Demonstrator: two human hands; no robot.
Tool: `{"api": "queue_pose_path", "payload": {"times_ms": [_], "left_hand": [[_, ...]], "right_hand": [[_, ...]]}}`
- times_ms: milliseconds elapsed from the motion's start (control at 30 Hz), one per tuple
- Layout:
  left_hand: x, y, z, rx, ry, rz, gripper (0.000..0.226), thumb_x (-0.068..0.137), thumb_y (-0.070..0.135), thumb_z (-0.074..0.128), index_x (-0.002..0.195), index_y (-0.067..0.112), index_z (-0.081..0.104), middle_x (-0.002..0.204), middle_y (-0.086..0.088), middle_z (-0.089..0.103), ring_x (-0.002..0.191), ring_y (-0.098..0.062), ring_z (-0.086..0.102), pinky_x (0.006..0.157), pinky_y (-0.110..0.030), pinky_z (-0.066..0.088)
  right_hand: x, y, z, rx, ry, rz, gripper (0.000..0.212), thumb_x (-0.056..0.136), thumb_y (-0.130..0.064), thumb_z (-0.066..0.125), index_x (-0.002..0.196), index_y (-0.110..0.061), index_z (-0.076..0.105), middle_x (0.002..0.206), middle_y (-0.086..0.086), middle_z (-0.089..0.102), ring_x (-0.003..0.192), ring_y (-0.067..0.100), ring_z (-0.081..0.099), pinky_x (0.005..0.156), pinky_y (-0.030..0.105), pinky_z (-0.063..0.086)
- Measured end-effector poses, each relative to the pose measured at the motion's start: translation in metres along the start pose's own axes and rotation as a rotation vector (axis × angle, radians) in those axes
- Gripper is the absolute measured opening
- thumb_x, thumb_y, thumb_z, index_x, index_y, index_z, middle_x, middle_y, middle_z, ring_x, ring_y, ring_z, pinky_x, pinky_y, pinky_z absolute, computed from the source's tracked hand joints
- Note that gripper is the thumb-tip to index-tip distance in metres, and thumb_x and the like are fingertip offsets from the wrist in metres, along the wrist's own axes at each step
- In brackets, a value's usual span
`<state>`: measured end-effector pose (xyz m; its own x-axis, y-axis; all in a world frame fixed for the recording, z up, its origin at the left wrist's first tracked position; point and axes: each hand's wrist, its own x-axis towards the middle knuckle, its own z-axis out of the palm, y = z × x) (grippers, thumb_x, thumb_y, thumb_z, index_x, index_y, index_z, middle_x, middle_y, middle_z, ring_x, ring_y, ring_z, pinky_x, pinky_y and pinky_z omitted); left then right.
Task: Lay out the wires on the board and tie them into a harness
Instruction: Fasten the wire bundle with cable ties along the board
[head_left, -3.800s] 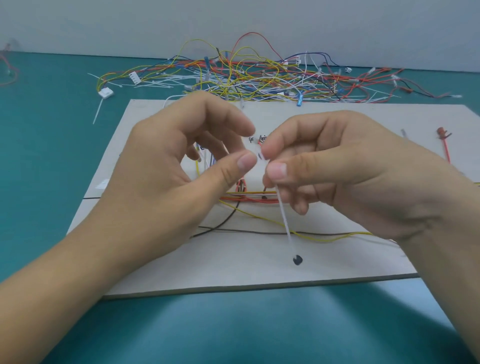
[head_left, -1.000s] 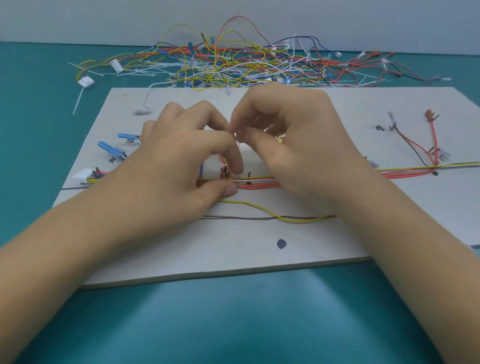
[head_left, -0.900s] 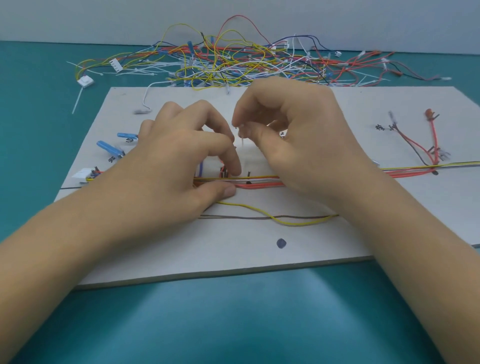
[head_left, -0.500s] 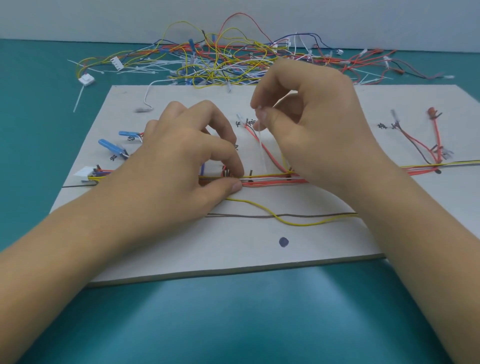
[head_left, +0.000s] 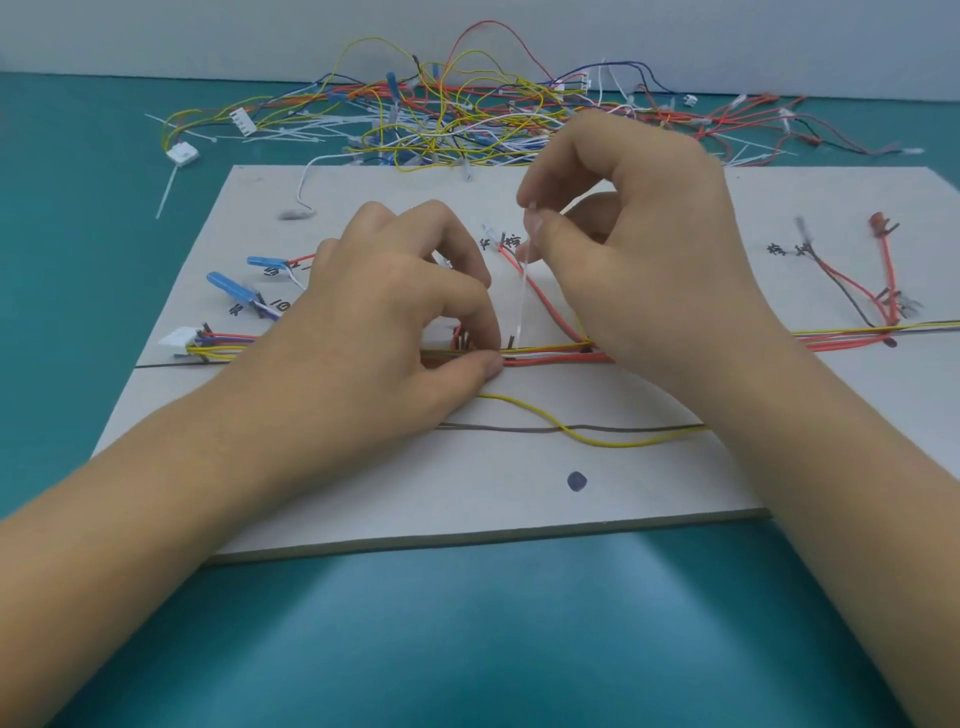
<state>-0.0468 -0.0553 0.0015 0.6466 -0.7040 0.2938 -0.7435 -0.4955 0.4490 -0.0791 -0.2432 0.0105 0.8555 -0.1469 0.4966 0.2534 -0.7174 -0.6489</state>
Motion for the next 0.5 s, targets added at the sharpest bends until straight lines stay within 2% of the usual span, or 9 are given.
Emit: {"api": "queue_pose_path", "payload": {"times_ms": [100, 167, 233, 300, 500], "left_hand": [[-0.0007, -0.0011, 0.0001, 0.004, 0.011, 0.005, 0.003, 0.082, 0.032, 0.08, 0.084, 0.031, 0.077, 0.113, 0.008, 0.058, 0.102, -0.025, 0.046, 0.09, -0.054, 0.042], [-0.001, -0.0013, 0.0004, 0.01, 0.021, 0.014, 0.008, 0.082, 0.031, 0.082, 0.084, 0.033, 0.075, 0.114, 0.008, 0.057, 0.102, -0.025, 0.045, 0.09, -0.052, 0.041], [-0.0011, 0.0003, 0.0, 0.039, 0.036, 0.032, 0.009, 0.081, 0.033, 0.083, 0.08, 0.035, 0.074, 0.115, 0.009, 0.055, 0.101, -0.022, 0.043, 0.087, -0.043, 0.034], [-0.0011, 0.0024, -0.0006, 0.079, 0.041, 0.048, 0.002, 0.078, 0.037, 0.077, 0.077, 0.036, 0.075, 0.114, 0.008, 0.054, 0.1, -0.019, 0.04, 0.083, -0.037, 0.025], [-0.0025, 0.0054, 0.0015, 0.084, -0.014, 0.084, 0.007, 0.079, 0.037, 0.073, 0.075, 0.037, 0.079, 0.109, 0.006, 0.054, 0.099, -0.022, 0.041, 0.083, -0.043, 0.031]], "right_hand": [[-0.0033, -0.0012, 0.0033, -0.002, -0.061, 0.012, 0.013, 0.086, 0.001, 0.06, 0.09, -0.01, 0.065, 0.084, -0.005, 0.066, 0.072, 0.016, 0.072, 0.059, 0.017, 0.047], [-0.0043, -0.0013, 0.0041, -0.019, -0.084, 0.017, 0.013, 0.086, 0.0, 0.061, 0.09, -0.012, 0.066, 0.085, -0.006, 0.066, 0.072, 0.017, 0.072, 0.062, 0.023, 0.052], [-0.0047, -0.001, 0.0042, -0.036, -0.09, 0.029, 0.012, 0.086, -0.001, 0.062, 0.09, -0.012, 0.066, 0.086, -0.004, 0.068, 0.072, 0.017, 0.073, 0.068, 0.032, 0.056], [-0.0046, -0.0008, 0.0038, -0.043, -0.09, 0.039, 0.012, 0.086, -0.001, 0.062, 0.089, -0.011, 0.067, 0.087, -0.002, 0.068, 0.074, 0.017, 0.072, 0.07, 0.034, 0.057], [-0.0048, -0.0023, 0.0033, -0.056, -0.074, 0.046, 0.014, 0.082, 0.0, 0.062, 0.086, -0.012, 0.067, 0.084, -0.003, 0.068, 0.074, 0.013, 0.072, 0.069, 0.033, 0.056]]}}
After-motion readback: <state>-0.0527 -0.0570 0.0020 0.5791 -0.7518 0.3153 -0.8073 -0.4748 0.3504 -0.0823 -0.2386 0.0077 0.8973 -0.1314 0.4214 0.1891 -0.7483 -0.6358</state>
